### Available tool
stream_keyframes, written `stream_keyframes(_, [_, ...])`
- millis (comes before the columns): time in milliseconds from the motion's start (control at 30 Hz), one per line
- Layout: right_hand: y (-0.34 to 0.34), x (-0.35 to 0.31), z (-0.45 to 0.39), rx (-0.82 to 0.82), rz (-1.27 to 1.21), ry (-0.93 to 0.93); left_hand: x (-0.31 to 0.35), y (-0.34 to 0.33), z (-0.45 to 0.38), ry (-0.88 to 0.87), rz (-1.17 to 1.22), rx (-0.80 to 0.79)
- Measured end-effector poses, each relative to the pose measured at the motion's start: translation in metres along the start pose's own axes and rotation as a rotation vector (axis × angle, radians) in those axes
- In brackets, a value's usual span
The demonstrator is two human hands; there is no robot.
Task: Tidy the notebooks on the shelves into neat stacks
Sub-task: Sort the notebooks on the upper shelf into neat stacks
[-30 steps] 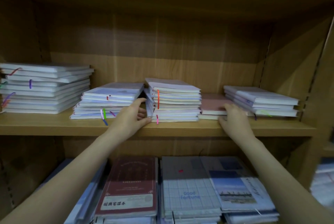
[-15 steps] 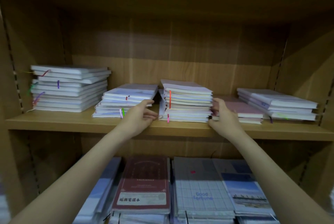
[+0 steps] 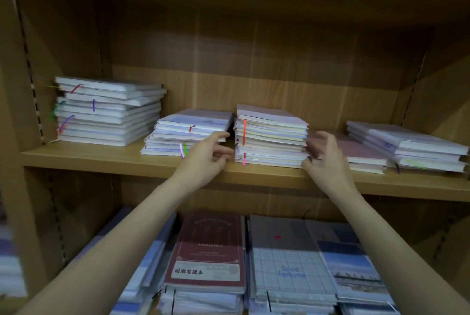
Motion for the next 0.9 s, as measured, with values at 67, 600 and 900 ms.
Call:
stream_keyframes(67, [0.006, -0.027, 0.013, 0.132, -0.022, 0.139, 0.0, 0.022, 0.014, -0.052, -0.017, 0.186])
stream_keyframes(600, [-0.171, -0.194, -0.044, -0.227, 0.591, 0.513, -0.111, 0.133, 0.044, 0.245, -0.105, -0.008])
stream_keyframes(900, [-0.158, -0.198, -0.058, 0.119, 0.482, 0.538, -0.126, 0.128, 0.025, 0.241, -0.106, -0.095])
Point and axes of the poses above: each hand's wrist, its own z-axis away from the middle knuckle, its own y-axis out of the back of the hand, x = y × z, the point moved 10 cm from there along -z, towards the middle knuckle, and after that the axes turned 11 degrees about -x, right-handed, at the moved point
